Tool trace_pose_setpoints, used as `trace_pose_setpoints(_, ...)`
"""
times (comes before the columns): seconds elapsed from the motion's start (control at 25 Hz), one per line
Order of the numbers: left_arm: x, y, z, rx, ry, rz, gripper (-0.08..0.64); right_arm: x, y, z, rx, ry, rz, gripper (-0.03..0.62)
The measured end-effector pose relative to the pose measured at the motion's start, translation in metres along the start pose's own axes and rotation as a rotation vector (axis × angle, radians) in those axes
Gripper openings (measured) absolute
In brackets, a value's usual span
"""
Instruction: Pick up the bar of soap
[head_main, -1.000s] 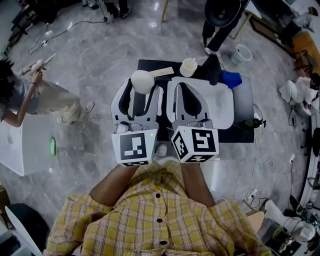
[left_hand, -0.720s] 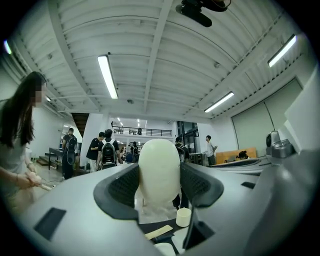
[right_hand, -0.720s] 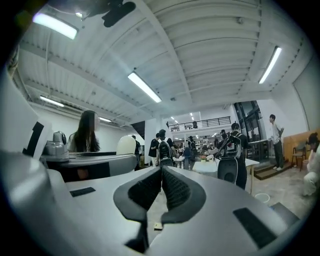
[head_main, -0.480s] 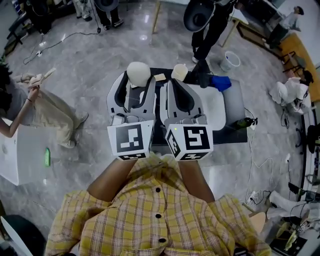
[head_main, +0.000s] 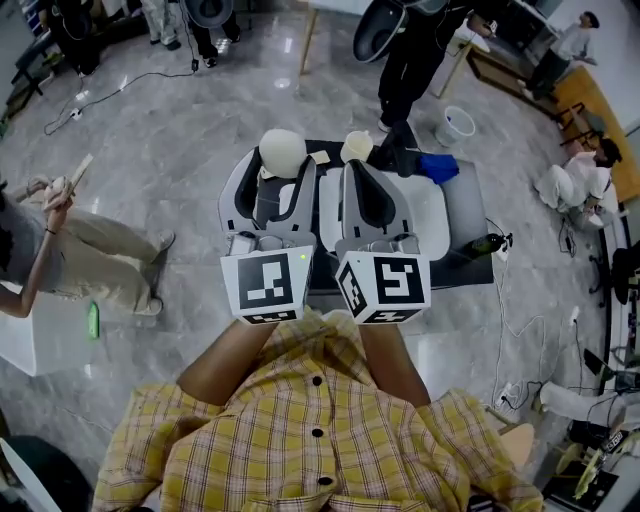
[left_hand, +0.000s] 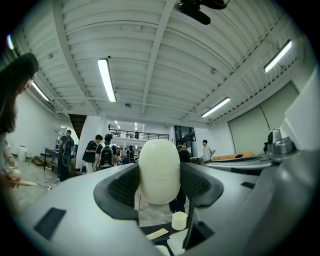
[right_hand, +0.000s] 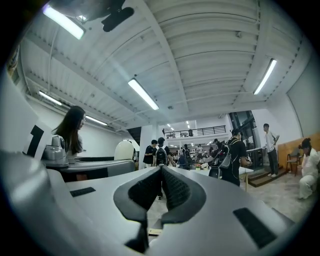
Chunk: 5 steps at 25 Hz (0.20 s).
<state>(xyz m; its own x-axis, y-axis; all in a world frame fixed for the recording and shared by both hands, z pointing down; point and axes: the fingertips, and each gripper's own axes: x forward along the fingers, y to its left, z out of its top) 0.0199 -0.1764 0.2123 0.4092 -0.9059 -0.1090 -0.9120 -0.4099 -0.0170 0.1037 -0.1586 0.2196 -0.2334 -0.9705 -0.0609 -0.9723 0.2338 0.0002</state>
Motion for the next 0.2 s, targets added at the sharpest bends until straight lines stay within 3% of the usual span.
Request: trace_pose_setpoints(0.2,-0.0056,0.0031,-0.0004,0.006,-0.002,-0.006,0.259,-0.0023,0.0076,0.0019,-0.009,-0.012,-0.005,0.020)
